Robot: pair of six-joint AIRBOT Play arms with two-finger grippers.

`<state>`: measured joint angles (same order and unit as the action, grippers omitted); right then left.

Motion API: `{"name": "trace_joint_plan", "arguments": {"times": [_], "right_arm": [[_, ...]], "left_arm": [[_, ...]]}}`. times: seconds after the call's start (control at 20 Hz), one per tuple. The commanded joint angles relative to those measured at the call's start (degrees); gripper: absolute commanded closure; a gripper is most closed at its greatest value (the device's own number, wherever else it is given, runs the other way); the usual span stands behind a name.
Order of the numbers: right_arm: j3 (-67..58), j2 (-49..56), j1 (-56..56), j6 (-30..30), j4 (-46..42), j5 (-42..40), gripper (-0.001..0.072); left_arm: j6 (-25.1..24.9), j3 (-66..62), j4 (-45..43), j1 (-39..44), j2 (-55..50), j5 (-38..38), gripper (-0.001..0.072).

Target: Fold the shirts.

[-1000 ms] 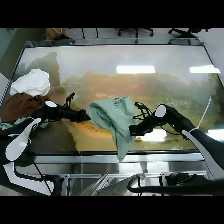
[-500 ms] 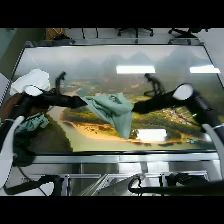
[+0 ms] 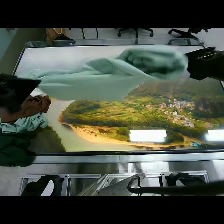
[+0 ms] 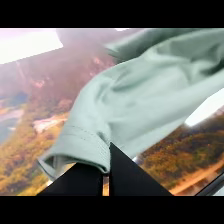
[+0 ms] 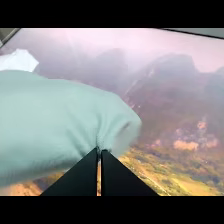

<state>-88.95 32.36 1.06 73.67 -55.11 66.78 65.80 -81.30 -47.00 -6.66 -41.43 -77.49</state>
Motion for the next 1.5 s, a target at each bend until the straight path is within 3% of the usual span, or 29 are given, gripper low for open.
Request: {"name": "trace_joint_plan", "arguments": {"times": [0.0, 0.25, 0.45, 0.6, 0.65, 0.7, 0.75, 0.9, 1.05, 1.2, 1.45], "right_arm": [[-0.5, -0.5, -1.0, 5.2, -3.3, 3.5, 0.0689], [15.8, 5.8, -0.9, 4.1, 6.3, 4.4, 0.0688], [32.0, 12.9, -0.9, -4.0, 12.7, -8.3, 0.0688], [35.4, 22.0, -0.9, -11.6, 17.9, -16.7, 0.0676], [34.9, 24.7, -1.0, -13.4, 19.7, -17.1, 0.0571], [33.9, 26.2, -1.4, -14.4, 20.0, -16.7, 0.0409], [32.5, 26.6, -2.2, -14.6, 19.3, -15.6, 0.0328], [27.9, 23.2, -9.1, -14.7, 12.7, -7.1, 0.0324], [29.2, 17.5, -18.8, -8.8, 3.8, 0.0, 0.0319], [35.2, 14.8, -28.0, -5.9, -1.3, 1.5, 0.0316], [41.3, 16.7, -34.6, -3.7, -1.3, 2.7, 0.0316]], "left_arm": [[1.1, 4.2, -1.8, -1.4, 6.9, -2.1, 0.0702], [-1.9, 22.7, 5.4, -0.1, 2.0, 1.7, 0.0701], [-6.6, 31.1, 5.6, 5.8, -9.7, 14.6, 0.0701], [-7.1, 29.2, 5.6, 7.9, -22.0, 23.5, 0.0691], [-6.3, 26.7, 5.6, 7.7, -26.0, 23.2, 0.0459], [-5.6, 23.8, 5.6, 7.1, -29.2, 21.3, 0.0038], [-3.8, 20.3, 5.4, 5.8, -32.1, 17.3, 0.0019], [1.5, 11.9, 0.7, 0.0, -36.6, 1.6, 0.0019], [3.9, 18.0, -4.4, -4.7, -34.1, -3.6, 0.0019], [2.4, 34.7, -4.3, -6.7, -27.8, 0.7, 0.0019], [1.2, 53.2, -0.5, -0.1, -22.7, 18.6, 0.0020]]}}
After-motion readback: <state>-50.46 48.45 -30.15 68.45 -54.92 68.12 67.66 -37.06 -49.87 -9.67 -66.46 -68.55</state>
